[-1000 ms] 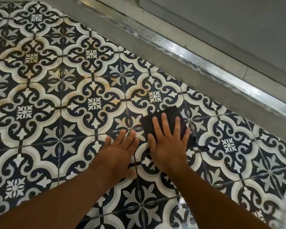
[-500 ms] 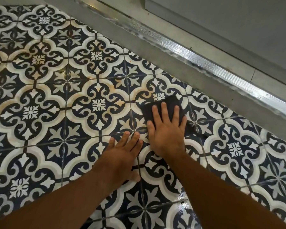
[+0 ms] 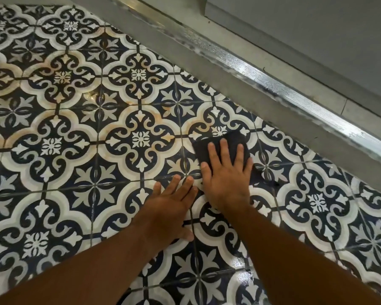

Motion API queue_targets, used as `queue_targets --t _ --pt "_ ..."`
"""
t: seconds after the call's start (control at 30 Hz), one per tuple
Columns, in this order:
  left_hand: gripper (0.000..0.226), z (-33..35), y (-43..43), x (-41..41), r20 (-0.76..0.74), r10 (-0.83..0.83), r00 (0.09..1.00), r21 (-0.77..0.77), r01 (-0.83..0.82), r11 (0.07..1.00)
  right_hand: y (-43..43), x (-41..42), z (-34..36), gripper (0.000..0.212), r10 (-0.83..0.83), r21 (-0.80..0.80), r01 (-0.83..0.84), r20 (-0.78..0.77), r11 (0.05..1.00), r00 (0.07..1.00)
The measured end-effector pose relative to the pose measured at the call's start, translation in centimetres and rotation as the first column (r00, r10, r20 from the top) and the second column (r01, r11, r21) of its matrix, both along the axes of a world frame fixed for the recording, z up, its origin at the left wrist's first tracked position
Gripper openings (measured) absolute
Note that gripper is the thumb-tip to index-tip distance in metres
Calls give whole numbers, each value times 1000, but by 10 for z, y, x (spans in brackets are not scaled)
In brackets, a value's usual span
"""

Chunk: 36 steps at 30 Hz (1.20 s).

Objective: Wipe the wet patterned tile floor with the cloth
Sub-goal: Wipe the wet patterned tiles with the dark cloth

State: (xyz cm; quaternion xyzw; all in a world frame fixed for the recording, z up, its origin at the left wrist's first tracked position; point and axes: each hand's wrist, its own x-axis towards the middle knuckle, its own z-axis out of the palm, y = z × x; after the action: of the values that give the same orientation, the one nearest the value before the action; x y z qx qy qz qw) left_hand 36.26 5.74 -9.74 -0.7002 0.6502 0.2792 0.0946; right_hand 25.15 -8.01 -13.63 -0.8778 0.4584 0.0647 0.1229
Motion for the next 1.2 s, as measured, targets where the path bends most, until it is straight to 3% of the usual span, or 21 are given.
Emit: queue_targets --t 0.2,0.3,0.4,0.47,0.6,0.73,0.87,1.0,1.2 --pt "87 2 25 29 -125 60 990 -147 -79 986 26 -61 5 60 119 22 -118 -68 993 991" --pt "84 6 37 67 5 129 992 -160 -126 979 7 -73 8 61 -6 13 7 -101 1000 995" --pt "92 14 31 98 97 156 983 -101 -146 984 3 -32 6 62 -207 -3 207 -66 978 976" --pt "96 18 22 105 115 150 982 -45 -146 988 8 1 4 62 -237 8 237 -46 971 971" --pt "98 18 19 103 82 160 984 -20 -159 987 47 34 2 62 -13 20 13 2 1000 1000" --pt "99 17 19 104 52 188 981 -10 -188 982 66 0 6 59 179 41 -179 4 983 984" --pt "99 14 19 105 45 204 978 21 -205 979 19 -11 8 61 107 42 -105 -71 994 992" --pt "98 10 20 107 23 217 976 16 -218 976 1 50 3 62 -58 38 59 -22 998 998" --pt "97 8 22 109 12 201 979 6 -202 979 48 57 1 58 194 0 -195 38 981 980"
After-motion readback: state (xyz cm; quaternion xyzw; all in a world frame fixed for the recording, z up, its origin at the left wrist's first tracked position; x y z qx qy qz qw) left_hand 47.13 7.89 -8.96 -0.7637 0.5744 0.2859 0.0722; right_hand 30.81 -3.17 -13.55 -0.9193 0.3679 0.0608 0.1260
